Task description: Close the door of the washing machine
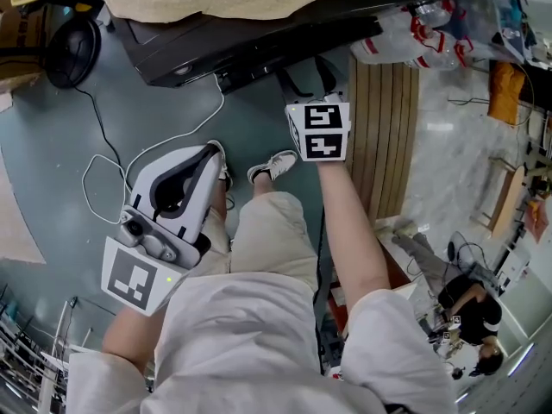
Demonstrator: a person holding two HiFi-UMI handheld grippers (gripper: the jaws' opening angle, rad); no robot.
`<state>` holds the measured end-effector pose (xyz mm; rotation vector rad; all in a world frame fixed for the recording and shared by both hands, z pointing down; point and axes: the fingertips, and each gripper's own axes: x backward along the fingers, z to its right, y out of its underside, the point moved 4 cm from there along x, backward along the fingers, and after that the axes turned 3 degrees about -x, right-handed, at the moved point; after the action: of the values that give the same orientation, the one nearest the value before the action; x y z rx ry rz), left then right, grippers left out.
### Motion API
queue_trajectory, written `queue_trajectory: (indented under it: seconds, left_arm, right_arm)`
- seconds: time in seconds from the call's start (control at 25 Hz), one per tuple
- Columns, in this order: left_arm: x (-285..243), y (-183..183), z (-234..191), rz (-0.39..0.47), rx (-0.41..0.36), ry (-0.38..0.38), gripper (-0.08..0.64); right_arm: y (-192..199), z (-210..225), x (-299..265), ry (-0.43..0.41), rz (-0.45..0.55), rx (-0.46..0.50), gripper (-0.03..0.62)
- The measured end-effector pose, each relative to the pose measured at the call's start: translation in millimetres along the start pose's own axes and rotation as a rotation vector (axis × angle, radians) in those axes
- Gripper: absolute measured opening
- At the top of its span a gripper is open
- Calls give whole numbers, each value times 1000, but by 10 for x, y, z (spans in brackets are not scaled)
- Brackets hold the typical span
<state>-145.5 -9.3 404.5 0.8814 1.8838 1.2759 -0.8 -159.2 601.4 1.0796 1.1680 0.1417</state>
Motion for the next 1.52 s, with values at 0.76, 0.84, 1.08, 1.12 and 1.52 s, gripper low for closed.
queue_trajectory:
  seconds: [0.76,0.84,1.08,1.12,1.52]
  left_arm:
    - [-77,-523,294,35,-91,35,5]
    - [-88,-592,321,42,-104,48,5]
    - [-18,-846,450,61,-143,62,5]
    - [-5,-893,471,63,-153,67,5]
    - [8,-1337,724,118,-230,103,5]
  right_arm:
    - [-225,80,436,55,-94,181,120]
    - [-251,131,527,68,-98,190,120]
    - [-272,229,912,105,-93,159,113]
    - [-294,240,979,110,-87,150,109]
    - [-757,498,1739,158,58,-9,37]
